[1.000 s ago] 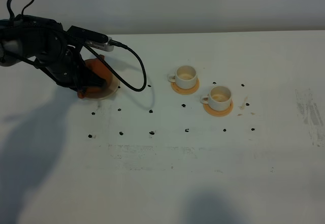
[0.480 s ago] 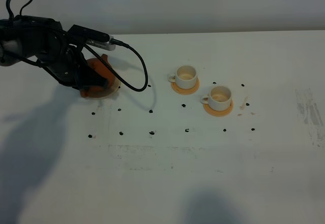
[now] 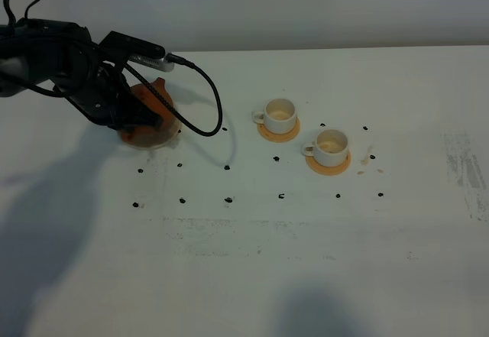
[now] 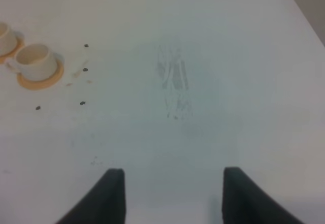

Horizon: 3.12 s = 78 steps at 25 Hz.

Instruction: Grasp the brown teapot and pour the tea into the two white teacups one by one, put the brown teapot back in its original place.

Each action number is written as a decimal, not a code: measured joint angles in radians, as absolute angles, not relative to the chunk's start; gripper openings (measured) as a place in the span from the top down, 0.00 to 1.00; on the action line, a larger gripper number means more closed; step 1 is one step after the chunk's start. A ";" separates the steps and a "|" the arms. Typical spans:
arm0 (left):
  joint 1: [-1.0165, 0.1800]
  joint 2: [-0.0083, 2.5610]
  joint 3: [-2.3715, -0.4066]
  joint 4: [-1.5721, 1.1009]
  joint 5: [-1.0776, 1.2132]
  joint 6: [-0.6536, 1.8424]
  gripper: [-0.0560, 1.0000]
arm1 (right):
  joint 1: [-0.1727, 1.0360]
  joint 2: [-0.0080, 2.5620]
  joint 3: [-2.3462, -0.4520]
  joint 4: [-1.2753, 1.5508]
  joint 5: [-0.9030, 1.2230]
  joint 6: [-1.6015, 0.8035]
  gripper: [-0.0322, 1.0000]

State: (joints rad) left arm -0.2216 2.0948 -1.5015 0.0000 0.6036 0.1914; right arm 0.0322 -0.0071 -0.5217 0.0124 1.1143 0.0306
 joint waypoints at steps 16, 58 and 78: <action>-0.269 2.032 -1.554 -0.098 0.595 0.454 0.87 | 0.032 -0.007 -0.522 0.012 1.114 0.031 0.56; -0.324 2.333 -2.018 -0.203 0.803 1.097 0.87 | 0.032 -0.007 -0.522 0.012 1.114 0.031 0.56; -0.343 2.351 -2.018 -0.193 0.719 1.285 0.87 | 0.032 -0.007 -0.522 0.012 1.114 0.031 0.56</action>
